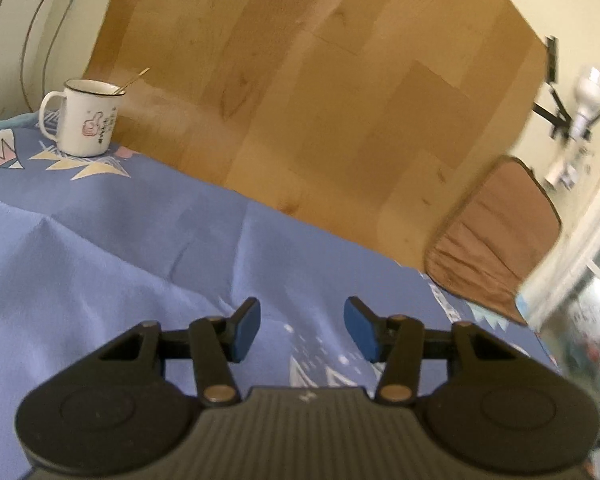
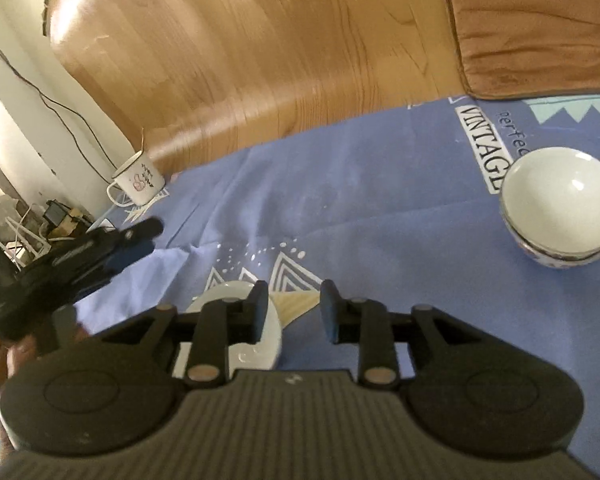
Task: Organize plates and bowls
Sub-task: 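Carry the bowl with the right gripper while the left gripper closes on its rim, then lower the small bowl into the white bowl stack and open both grippers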
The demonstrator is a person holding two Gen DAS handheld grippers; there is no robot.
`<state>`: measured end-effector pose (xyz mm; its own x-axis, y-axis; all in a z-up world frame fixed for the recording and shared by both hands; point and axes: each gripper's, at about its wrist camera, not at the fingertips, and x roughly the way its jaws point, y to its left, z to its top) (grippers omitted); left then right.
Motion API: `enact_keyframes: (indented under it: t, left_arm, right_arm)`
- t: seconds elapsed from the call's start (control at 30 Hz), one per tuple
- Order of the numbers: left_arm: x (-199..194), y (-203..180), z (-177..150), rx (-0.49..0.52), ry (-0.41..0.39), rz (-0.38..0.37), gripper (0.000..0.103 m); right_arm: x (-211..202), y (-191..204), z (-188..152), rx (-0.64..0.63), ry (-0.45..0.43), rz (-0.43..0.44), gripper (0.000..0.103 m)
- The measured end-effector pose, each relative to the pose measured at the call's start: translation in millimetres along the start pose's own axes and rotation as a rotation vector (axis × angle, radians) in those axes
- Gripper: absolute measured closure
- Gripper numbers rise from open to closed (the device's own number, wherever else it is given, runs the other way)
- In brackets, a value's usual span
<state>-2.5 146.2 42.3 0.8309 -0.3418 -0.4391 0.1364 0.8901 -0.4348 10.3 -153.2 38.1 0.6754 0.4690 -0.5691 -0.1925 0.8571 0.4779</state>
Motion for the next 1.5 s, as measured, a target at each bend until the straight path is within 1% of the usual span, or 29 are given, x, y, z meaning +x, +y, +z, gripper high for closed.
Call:
enact_keyframes:
  t: [0.07,0.27,0.33,0.37,0.43,0.47,0.5,0.53,0.6,0.7,0.8,0.87,0.97,1.03,1.1,1.2,1.33,1.43,1.47,1.5]
  left_arm:
    - [-5.0,-12.3,-5.1,0.039,0.017,-0.002,0.056]
    - [4.1,-43.9,-32.8,0.169,0.111,0.047,0.056]
    - [10.0,-45.2,-40.3,0.171,0.144,0.067,0.056]
    - [12.2,-45.0,-43.6,0.163,0.159,0.065,0.057]
    - [15.6,-45.1,-49.1,0.153,0.182,0.061,0.066]
    - [17.1,-46.0,-51.2,0.155,0.192,0.064,0.076]
    - [17.2,-45.7,-52.7,0.149,0.197,0.045,0.089]
    - [15.8,-46.0,-53.1,0.136,0.2,0.02,0.095]
    - [13.9,-52.3,-50.0,0.13,0.199,0.016,0.095]
    - [16.5,-71.3,-39.1,0.153,0.187,-0.021,0.095]
    - [27.5,-106.2,-27.9,0.207,0.184,-0.089,0.095]
    - [39.2,-130.2,-21.5,0.23,0.194,-0.139,0.095]
    - [62.6,-171.5,-18.0,0.258,0.215,-0.216,0.095]
    - [81.4,-196.2,-17.9,0.27,0.241,-0.255,0.095]
    - [99.7,-212.8,-22.1,0.268,0.27,-0.275,0.094]
    - [122.7,-226.7,-27.8,0.247,0.321,-0.283,0.094]
    - [142.4,-233.1,-34.9,0.228,0.365,-0.268,0.093]
    - [153.1,-238.8,-39.4,0.249,0.367,-0.221,0.093]
    - [155.7,-239.5,-40.0,0.254,0.361,-0.207,0.092]
    - [156.4,-239.4,-39.2,0.251,0.354,-0.2,0.088]
  right_arm:
    - [2.2,-2.9,-4.0,-0.005,0.007,0.013,0.071]
    - [6.1,-8.7,-13.5,0.017,0.033,0.052,0.071]
    - [8.5,-7.4,-15.6,0.01,0.042,0.062,0.071]
    - [11.1,-6.8,-16.6,0.004,0.049,0.065,0.071]
    - [16.2,-6.5,-19.8,0.006,0.07,0.075,0.071]
    - [18.1,-7.4,-22.1,0.009,0.08,0.08,0.074]
    - [20.2,-8.1,-23.9,0.013,0.088,0.09,0.083]
    - [20.9,-8.7,-25.2,0.015,0.089,0.112,0.087]
    - [16.8,-6.2,-24.8,0.003,0.078,0.108,0.09]
    - [3.5,-11.9,-21.7,0.003,0.026,0.09,0.092]
    - [-21.9,-27.7,-14.7,0.03,-0.07,0.065,0.093]
    - [-40.4,-39.3,-10.6,0.04,-0.144,0.026,0.094]
    - [-71.0,-62.5,-3.1,0.048,-0.259,-0.056,0.094]
    - [-84.4,-78.8,1.7,0.059,-0.312,-0.108,0.094]
    - [-94.2,-95.5,4.4,0.074,-0.347,-0.156,0.094]
    - [-97.6,-115.4,6.9,0.091,-0.36,-0.206,0.094]
    - [-91.3,-132.6,5.3,0.117,-0.351,-0.234,0.094]
    - [-86.6,-141.4,4.1,0.122,-0.366,-0.25,0.092]
    - [-85.1,-137.3,4.6,0.121,-0.374,-0.262,0.089]
    - [-84.6,-138.6,4.1,0.124,-0.388,-0.275,0.088]
